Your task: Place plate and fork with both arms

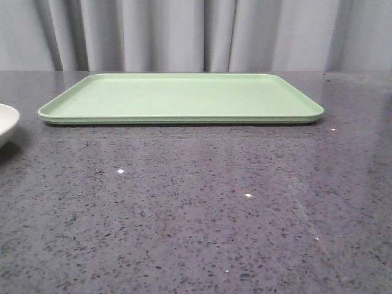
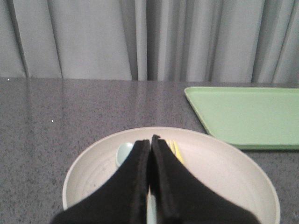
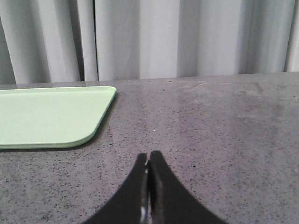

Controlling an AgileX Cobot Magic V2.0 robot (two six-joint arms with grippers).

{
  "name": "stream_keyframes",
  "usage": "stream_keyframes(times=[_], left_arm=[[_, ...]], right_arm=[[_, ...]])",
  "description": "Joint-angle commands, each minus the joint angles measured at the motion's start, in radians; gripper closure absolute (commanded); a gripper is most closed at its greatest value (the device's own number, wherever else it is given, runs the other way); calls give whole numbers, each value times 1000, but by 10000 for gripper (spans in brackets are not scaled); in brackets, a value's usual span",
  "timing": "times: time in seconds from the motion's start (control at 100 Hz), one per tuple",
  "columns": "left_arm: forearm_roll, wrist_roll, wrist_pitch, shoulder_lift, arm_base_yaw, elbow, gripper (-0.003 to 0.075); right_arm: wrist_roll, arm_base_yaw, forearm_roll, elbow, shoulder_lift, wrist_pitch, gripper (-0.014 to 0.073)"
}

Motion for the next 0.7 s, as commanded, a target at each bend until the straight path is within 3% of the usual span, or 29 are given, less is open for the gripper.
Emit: stream_keyframes(times=[0.0, 0.18, 0.69], left_arm=[[-10, -4, -20, 11, 3, -105, 741], [-15, -4, 156, 104, 3, -274, 741], [-17, -4, 255, 446, 3, -570, 740]], right_arm=[[-8, -8, 0, -93, -20, 10, 659], [-8, -8, 0, -245, 44, 171, 659], [-9, -8, 20, -613, 466, 470, 659]])
